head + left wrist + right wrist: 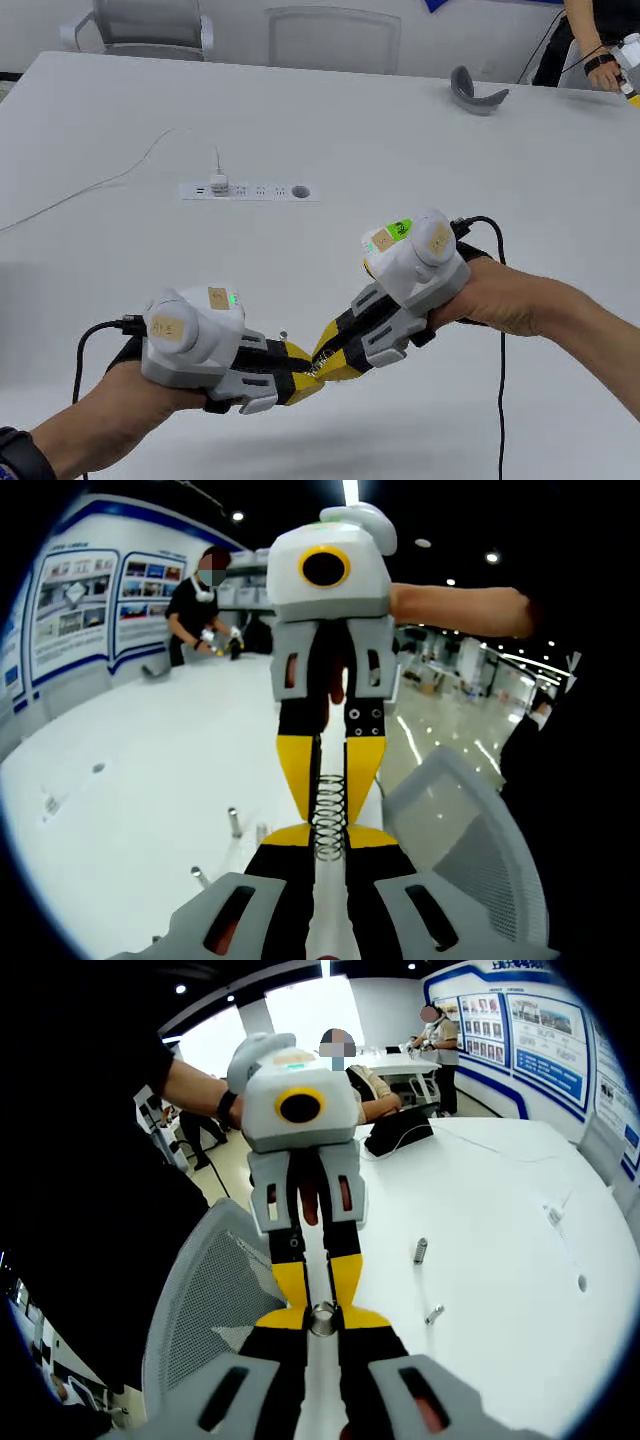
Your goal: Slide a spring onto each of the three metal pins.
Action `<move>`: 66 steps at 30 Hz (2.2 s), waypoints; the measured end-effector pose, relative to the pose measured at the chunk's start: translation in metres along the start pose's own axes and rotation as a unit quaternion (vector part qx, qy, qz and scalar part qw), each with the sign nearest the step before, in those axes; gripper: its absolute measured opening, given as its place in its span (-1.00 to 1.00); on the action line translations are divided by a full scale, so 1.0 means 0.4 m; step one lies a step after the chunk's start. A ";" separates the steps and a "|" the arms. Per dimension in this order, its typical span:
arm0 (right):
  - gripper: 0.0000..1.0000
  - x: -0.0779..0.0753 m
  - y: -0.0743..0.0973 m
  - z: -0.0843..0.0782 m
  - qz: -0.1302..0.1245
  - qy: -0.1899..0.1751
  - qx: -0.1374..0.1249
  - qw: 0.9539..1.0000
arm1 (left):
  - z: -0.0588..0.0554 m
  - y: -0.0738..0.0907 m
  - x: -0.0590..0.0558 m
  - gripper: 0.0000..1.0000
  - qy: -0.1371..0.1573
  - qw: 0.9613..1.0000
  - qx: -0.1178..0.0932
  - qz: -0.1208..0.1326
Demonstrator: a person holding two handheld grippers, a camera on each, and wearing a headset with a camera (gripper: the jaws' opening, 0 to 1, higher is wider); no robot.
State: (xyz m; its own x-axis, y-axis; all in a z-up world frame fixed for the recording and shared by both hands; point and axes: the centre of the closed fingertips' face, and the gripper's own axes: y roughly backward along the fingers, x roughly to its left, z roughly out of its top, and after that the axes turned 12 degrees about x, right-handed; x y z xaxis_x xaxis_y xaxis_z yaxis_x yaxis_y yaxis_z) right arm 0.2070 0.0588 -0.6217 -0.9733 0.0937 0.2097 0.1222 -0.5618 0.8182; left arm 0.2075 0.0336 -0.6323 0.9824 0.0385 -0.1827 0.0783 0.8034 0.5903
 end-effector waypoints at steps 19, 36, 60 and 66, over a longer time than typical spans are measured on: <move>-0.75 -0.005 -0.010 -0.036 -0.021 -0.022 -0.001 1.000 | -0.067 0.019 0.016 -0.58 0.047 0.998 0.005 0.034; -0.75 -0.041 -0.023 -0.140 -0.067 -0.072 0.032 0.995 | -0.152 0.071 0.065 -0.35 0.102 0.991 0.008 0.090; -0.75 -0.111 -0.040 -0.192 -0.100 -0.110 0.063 0.987 | -0.230 0.141 0.142 -0.03 0.155 0.975 0.012 0.159; -0.75 -0.139 -0.049 -0.189 -0.106 -0.109 0.071 0.986 | -0.251 0.154 0.145 0.08 0.166 0.971 0.015 0.170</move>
State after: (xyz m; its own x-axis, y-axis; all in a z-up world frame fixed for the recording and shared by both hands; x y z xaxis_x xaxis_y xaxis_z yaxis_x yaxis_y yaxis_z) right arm 0.2442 0.0026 -0.6900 -0.9168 0.3801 0.1228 -0.0390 -0.3912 0.9195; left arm 0.2524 0.1452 -0.6855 0.8437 0.4927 -0.2132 -0.2320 0.6928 0.6828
